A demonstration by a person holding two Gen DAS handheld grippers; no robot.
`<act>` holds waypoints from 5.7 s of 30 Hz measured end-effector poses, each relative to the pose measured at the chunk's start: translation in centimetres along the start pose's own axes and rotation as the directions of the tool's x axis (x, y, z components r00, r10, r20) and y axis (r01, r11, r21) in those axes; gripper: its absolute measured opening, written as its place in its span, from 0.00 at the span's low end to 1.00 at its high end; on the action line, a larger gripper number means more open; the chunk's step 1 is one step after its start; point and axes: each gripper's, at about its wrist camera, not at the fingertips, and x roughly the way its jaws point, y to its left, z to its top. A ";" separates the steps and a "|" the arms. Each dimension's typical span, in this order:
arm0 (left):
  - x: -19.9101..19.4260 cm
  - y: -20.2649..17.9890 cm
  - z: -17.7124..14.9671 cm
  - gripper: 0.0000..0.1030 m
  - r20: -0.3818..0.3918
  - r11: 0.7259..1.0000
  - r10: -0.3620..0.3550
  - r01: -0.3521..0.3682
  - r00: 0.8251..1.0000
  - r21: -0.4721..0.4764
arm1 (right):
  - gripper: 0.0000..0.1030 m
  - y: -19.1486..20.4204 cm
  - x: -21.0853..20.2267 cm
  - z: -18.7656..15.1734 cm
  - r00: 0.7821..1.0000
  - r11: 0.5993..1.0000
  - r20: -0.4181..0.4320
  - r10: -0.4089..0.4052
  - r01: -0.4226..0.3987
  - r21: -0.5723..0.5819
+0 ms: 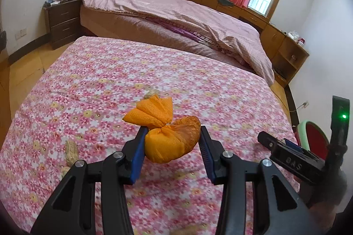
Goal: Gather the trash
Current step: 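Grasp the orange foam net with the left gripper while the right gripper grasps the wooden block strip, then carry the orange foam net and wooden block strip over the red bin, then open the left gripper to drop the net while the right gripper releases the block, then withdraw both open grippers from the bin back over the bedspread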
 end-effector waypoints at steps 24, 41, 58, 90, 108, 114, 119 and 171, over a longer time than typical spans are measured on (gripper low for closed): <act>-6.7 -10.9 -3.7 0.44 -0.006 0.977 -0.109 0.108 0.994 0.181 | 0.76 -10.7 -14.6 -6.0 0.975 0.968 0.181 0.131 -0.165 0.188; -4.3 -23.4 -5.8 0.44 -0.135 0.891 -0.246 0.279 0.960 0.358 | 0.76 -22.3 -18.0 -6.1 0.966 0.928 0.260 0.022 -0.116 0.355; 2.3 -32.7 -8.6 0.49 -0.289 0.811 -0.281 0.387 0.915 0.439 | 0.76 -28.4 -18.4 -5.9 0.962 0.906 0.270 -0.038 -0.080 0.415; -2.7 -23.0 -5.8 0.60 -0.163 0.948 -0.129 0.170 0.978 0.270 | 0.79 -26.0 -12.6 -4.7 0.984 0.937 0.173 0.040 -0.098 0.336; -10.5 -13.5 -5.3 0.60 -0.038 0.977 -0.076 0.082 0.996 0.195 | 0.81 -16.0 -18.5 -6.5 0.955 0.957 0.233 0.186 -0.230 0.178; -13.7 -9.5 -5.7 0.60 0.021 0.986 -0.039 0.035 0.999 0.161 | 0.81 -11.4 -20.6 -8.0 0.936 0.952 0.241 0.256 -0.287 0.107; -15.8 -6.6 -6.8 0.60 0.077 0.989 0.029 -0.039 0.997 0.140 | 0.81 -7.8 -21.7 -10.1 0.925 0.955 0.274 0.265 -0.291 0.057; -18.0 -1.8 -13.8 0.60 0.219 0.986 0.132 -0.151 0.967 0.076 | 0.81 -2.2 -21.0 -18.4 0.912 0.993 0.393 0.118 -0.097 -0.075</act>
